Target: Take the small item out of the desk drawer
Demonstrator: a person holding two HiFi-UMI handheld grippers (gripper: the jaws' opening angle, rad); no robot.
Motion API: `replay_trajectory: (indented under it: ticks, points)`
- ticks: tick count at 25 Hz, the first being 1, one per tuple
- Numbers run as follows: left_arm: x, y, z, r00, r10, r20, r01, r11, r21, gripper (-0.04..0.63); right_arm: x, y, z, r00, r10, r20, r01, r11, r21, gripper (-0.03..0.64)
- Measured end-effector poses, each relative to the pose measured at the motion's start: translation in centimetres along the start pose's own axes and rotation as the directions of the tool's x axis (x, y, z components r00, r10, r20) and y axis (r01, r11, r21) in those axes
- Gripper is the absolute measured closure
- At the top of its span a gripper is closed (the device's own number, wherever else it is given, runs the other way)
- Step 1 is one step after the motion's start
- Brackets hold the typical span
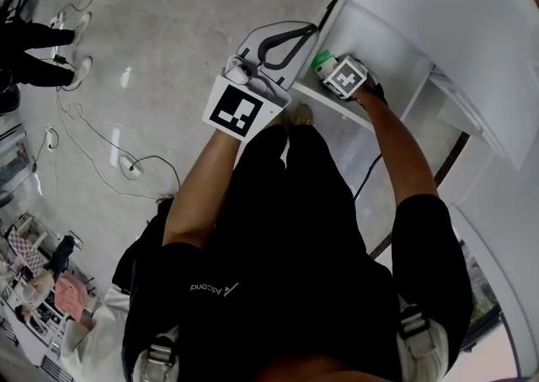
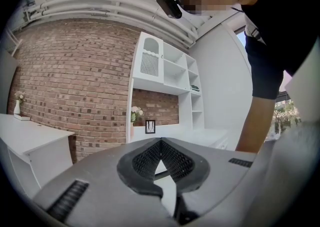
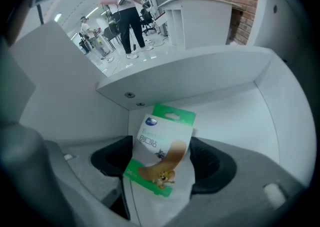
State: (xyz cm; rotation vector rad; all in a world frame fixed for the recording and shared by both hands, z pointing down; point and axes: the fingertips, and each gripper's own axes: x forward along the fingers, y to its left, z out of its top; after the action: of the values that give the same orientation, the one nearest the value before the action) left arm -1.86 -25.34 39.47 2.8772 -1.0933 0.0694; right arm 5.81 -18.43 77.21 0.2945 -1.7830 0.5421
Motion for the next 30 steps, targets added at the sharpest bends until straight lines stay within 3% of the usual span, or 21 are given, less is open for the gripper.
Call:
replay_trajectory:
  ticks: [10,18,30]
  points:
    - [-0.1,-0.1,-0.1,1.000,-0.007,-0.005,0.007,1.000,-0.006,0.597,-0.5,-0.6,0.7,0.999,-0.038,0.033,0.039,0.999,-0.024,0.279]
    - [-0.4,0.1,0.4,1.000,-0.023,-0.001,0.022,1.000,-0.012,0.597,-3.5,-2.1,1.1,0.991,-0.083,0.105,0.076,0.994,0.074,0.284]
    - [-0.3,0.0,0.4,0.998,-0.057,-0.010,0.057,0.998,-0.018,0.598,-9.1,-2.4,3.2,0.929,-0.122,0.349,0.080,0.988,0.134,0.296]
